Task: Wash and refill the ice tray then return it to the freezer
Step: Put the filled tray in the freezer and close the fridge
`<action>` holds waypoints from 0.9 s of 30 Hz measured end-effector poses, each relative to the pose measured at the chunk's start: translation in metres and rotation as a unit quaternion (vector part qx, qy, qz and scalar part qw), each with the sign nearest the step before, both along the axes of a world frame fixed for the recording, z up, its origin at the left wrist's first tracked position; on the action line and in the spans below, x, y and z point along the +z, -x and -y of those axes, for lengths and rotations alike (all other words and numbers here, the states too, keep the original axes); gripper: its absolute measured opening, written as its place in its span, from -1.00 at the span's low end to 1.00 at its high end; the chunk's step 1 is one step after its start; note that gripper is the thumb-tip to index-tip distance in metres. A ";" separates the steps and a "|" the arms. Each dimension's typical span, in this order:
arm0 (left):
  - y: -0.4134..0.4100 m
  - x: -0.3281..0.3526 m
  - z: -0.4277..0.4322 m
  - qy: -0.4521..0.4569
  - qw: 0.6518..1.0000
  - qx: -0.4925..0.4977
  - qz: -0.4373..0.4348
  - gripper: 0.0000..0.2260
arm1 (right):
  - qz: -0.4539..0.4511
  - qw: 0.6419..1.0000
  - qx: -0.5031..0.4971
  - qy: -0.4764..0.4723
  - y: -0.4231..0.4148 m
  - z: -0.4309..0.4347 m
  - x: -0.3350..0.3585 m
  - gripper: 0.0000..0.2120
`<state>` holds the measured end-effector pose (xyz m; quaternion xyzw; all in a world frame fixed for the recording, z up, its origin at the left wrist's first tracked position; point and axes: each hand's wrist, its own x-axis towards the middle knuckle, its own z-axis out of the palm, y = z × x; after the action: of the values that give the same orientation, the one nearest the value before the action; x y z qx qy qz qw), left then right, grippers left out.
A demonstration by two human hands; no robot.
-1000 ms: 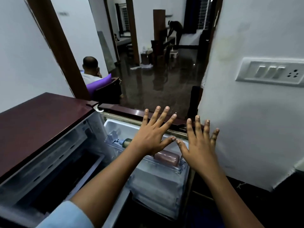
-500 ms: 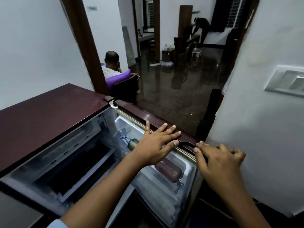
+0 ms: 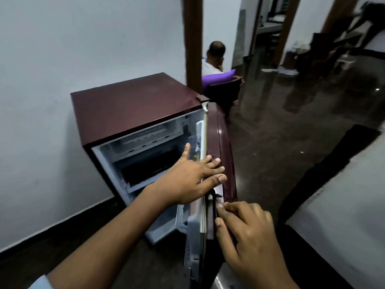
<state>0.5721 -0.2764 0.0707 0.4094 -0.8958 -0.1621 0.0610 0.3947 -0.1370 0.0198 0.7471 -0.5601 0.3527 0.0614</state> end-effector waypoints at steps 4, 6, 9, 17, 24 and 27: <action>-0.026 0.003 -0.007 0.013 0.997 0.059 0.043 -0.49 | -0.004 0.997 0.080 -0.021 -0.035 0.010 -0.010 -0.58; -0.041 0.003 -0.007 0.010 0.995 0.088 0.048 -0.50 | -0.015 0.993 0.117 -0.032 -0.052 0.018 -0.014 -0.54; -0.067 0.004 -0.007 0.000 0.989 0.137 0.062 -0.51 | -0.039 0.983 0.174 -0.043 -0.080 0.033 -0.018 -0.49; -0.133 0.003 0.017 0.006 0.981 0.177 0.075 -0.52 | -0.085 0.972 0.216 -0.040 -0.146 0.082 -0.024 -0.53; -0.237 0.000 0.046 0.067 0.959 0.276 0.009 -0.47 | -0.100 0.974 0.202 -0.018 -0.199 0.117 -0.033 -0.45; -0.285 -0.004 0.061 0.080 0.946 0.315 0.006 -0.37 | -0.115 0.977 0.178 -0.007 -0.216 0.130 -0.035 -0.45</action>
<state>0.8568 -0.3377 0.0667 0.6650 -0.7318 -0.0598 0.1363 0.6106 -0.2667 -0.0155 0.8708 -0.4097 0.2655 0.0568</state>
